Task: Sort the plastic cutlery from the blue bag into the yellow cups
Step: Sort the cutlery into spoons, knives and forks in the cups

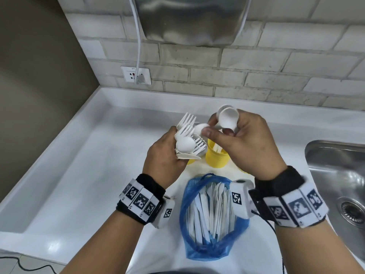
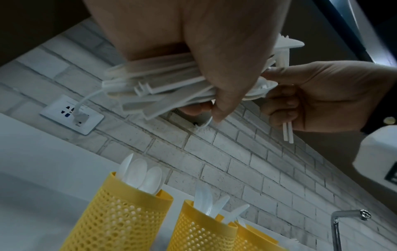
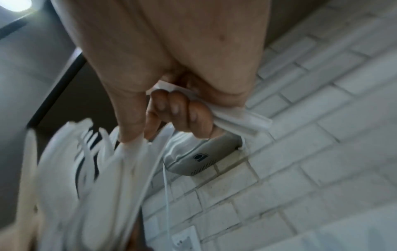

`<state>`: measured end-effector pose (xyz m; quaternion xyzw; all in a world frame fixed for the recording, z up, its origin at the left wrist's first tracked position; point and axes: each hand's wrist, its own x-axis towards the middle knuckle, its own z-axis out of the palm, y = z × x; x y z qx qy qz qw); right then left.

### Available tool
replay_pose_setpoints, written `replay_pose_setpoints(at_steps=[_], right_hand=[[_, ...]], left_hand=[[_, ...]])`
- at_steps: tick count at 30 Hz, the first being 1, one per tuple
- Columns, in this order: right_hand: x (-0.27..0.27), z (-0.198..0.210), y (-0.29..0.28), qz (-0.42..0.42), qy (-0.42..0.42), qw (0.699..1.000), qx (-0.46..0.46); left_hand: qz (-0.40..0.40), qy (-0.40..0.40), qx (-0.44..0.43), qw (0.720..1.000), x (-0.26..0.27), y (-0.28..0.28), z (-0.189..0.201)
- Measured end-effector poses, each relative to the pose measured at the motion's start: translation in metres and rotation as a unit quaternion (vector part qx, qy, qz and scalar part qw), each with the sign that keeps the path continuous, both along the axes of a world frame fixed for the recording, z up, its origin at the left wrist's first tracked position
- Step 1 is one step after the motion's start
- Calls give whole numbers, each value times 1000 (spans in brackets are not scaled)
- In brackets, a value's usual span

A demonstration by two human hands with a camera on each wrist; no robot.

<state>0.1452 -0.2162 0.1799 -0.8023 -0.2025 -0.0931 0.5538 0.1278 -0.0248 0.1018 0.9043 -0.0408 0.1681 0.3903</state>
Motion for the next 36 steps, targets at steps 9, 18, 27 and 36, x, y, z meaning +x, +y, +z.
replay_pose_setpoints(at_steps=[9, 18, 27, 36], right_hand=[[4, 6, -9, 50, 127, 954, 269], [6, -3, -24, -105, 104, 924, 353], [-10, -25, 19, -45, 289, 886, 359], [-11, -40, 18, 7, 360, 859, 364]], left_hand=[[13, 27, -116, 993, -2, 1, -7], [111, 5, -219, 970, -2, 6, -1], [-4, -6, -149, 989, -8, -23, 0], [26, 62, -251, 966, -15, -21, 6]])
